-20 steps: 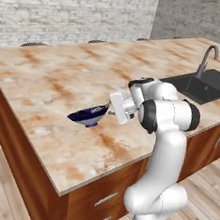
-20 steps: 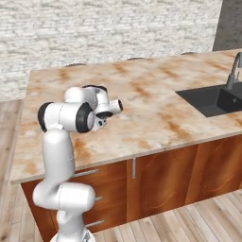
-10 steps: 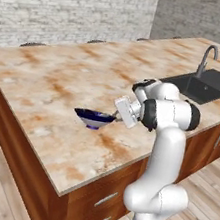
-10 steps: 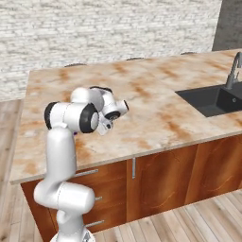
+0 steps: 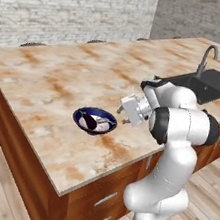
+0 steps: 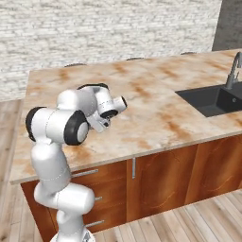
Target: The microwave is finished heating the fish and eggplant. Take the bowl containing the food and place it on the dining counter.
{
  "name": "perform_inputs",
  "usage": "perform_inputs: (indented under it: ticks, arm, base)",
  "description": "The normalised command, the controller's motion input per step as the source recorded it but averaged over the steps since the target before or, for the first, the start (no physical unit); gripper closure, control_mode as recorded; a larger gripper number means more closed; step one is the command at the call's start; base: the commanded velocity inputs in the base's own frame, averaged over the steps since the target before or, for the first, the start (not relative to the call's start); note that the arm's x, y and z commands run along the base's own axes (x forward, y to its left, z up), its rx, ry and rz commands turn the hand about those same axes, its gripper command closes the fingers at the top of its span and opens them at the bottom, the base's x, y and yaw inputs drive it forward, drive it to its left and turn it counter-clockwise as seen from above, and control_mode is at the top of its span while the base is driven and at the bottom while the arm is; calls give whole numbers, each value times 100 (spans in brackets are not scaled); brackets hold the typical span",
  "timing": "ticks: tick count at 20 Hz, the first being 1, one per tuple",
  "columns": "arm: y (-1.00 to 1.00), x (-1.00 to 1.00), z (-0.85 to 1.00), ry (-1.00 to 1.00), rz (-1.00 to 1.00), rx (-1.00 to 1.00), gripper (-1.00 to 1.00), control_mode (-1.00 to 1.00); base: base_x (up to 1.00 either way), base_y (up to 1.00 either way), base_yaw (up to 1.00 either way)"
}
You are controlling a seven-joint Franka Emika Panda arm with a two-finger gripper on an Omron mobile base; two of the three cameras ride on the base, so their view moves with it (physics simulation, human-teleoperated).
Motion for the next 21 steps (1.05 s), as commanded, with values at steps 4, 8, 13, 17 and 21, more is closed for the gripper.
perform_inputs:
  ticks: [4, 8, 13, 17, 21]
  arm:
    - [7, -100, 74, -57, 8, -1, -100, -100]
    - [0, -100, 20, -50, 2, -8, -100, -100]
    - [0, -100, 0, -50, 0, -14, -100, -100]
    - [-2, -100, 23, -89, 1, 0, -100, -100]
    - [-17, -17, 0, -8, -6, 7, -100, -100]
  base:
    - [0, 0, 0]
    - [0, 0, 0]
    - [0, 0, 0]
    - [0, 0, 0]
    - [0, 0, 0]
